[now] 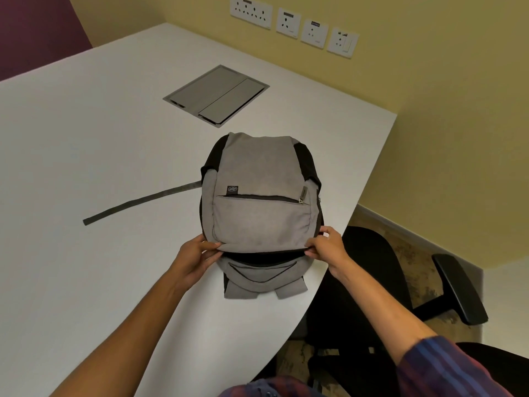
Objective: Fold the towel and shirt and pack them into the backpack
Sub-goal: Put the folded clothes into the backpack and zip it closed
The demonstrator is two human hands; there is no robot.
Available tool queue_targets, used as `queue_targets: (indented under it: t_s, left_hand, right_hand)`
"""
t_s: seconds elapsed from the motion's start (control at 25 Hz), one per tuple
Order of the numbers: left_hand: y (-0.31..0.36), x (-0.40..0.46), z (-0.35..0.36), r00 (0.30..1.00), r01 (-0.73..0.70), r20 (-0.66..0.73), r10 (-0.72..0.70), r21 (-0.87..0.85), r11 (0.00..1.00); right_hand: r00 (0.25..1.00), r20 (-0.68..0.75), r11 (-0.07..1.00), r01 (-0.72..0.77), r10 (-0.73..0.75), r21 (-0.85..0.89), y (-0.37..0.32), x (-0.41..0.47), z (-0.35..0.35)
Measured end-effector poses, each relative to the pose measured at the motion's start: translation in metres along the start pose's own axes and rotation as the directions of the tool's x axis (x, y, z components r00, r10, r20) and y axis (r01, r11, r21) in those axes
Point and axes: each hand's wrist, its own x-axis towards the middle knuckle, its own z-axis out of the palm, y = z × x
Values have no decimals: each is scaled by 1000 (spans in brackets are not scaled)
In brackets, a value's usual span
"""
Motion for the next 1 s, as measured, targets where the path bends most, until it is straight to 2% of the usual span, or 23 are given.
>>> queue_targets:
  t_s: [0.08, 0.16, 0.28, 0.36, 0.44, 0.48, 0.56, 0.6, 0.68, 0.76, 0.84, 1.0]
  left_hand:
    - [-1, 0, 3, 999, 0, 52, 4, -75, 997]
    - [-5, 4, 5, 999, 24, 50, -19, -105, 994]
    - [-12, 11, 0, 998, 58, -30, -58, 10, 998]
    - [-13, 13, -4, 989, 47, -145, -27, 136, 990]
    - [-8, 17, -8, 956, -2, -284, 70, 233, 973]
    - [-4, 19, -9, 936, -33, -330, 123, 267, 963]
    - [6, 27, -13, 908, -83, -368, 202, 314, 946]
    - [12, 33, -14, 898, -99, -374, 232, 342, 935]
    - [24, 48, -16, 886, -115, -372, 277, 403, 908]
    - [36, 65, -16, 877, -133, -347, 332, 489, 862]
    - [50, 85, -14, 863, -146, -310, 398, 602, 785]
    - [73, 112, 1, 874, -186, -142, 466, 787, 589]
  right_hand:
    - [995, 83, 956, -81, 59, 282, 9, 4, -8]
    - [985, 132, 916, -150, 108, 373, 20, 8, -14]
    - [982, 88, 962, -183, 169, 203, 31, 12, -15]
    - [987, 5, 985, -162, 162, 57, 33, 15, -14]
    - [985, -170, 990, -56, 34, -130, 28, 16, -12]
    - [963, -254, 961, 20, -93, -277, 24, 15, -11]
    - [873, -277, 815, 203, -402, -542, 14, 12, -7]
    - [817, -226, 732, 307, -530, -608, 7, 11, -3]
    - [728, -82, 589, 479, -681, -651, -4, 14, 9]
    - [631, 99, 409, 606, -769, -683, -11, 22, 26]
    - [552, 265, 245, 682, -791, -689, -18, 31, 49]
    - [479, 468, 60, 744, -743, -666, -43, 49, 101]
